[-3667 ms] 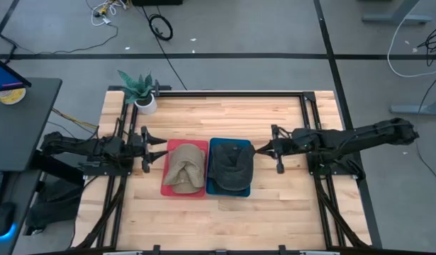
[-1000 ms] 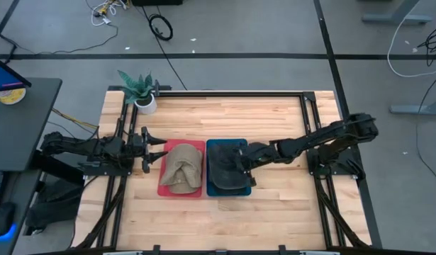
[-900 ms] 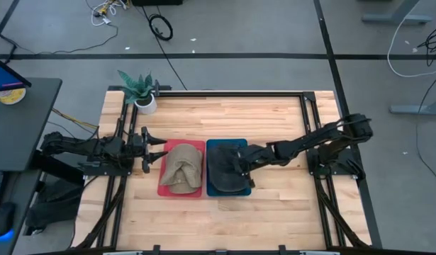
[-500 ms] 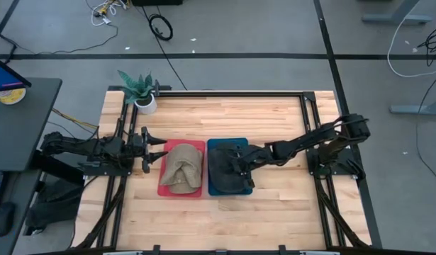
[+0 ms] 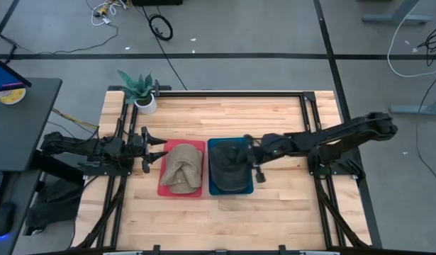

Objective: Pick & Place hat
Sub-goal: Return to Home Position

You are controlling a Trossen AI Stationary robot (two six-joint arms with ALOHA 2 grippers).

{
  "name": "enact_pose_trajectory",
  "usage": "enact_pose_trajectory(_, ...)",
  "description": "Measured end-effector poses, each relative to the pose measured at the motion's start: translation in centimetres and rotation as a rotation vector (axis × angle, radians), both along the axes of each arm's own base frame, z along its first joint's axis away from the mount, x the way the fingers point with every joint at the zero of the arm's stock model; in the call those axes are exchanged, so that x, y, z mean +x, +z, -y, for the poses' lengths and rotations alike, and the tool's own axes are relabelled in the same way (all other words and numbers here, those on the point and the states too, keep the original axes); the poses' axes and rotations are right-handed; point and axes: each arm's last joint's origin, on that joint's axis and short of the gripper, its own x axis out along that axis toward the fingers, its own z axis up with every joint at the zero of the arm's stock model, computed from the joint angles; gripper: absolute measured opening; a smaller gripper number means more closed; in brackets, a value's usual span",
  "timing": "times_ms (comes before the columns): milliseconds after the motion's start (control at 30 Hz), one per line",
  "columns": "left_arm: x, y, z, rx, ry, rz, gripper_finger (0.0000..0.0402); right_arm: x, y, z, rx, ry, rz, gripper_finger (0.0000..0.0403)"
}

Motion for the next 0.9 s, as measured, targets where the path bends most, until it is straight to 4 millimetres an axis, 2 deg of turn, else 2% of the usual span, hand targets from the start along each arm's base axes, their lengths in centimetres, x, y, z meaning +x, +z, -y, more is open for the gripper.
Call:
enact_pose_trajectory(133,0.0,0.0,0.0,0.0,0.0,0.0,0.0225,-3.0,2.0,0.4,0.013,-0.002,0.1,0.0009)
enact_pose_trajectory(300,0.0,0.0,0.0,0.0,0.0,-0.001,0.0225,-7.5,2.8,1.1,0.053,-0.058,0.27,0.0009)
enact_pose_trajectory(400,0.0,0.0,0.0,0.0,0.0,0.0,0.0225,-10.0,2.2,1.5,0.078,-0.089,0.34,0.0009)
enact_pose_trajectory(533,0.0,0.0,0.0,0.0,0.0,0.0,0.0225,-12.4,0.7,1.8,0.114,-0.106,0.422,0.0009)
enact_pose_trajectory(667,0.0,0.0,0.0,0.0,0.0,-0.001,0.0225,-14.0,-1.3,2.1,0.135,-0.14,0.459,0.0009)
enact_pose_trajectory(900,0.0,0.0,0.0,0.0,0.0,-0.001,0.0225,-16.0,-2.3,2.4,0.141,-0.164,0.565,0.0009)
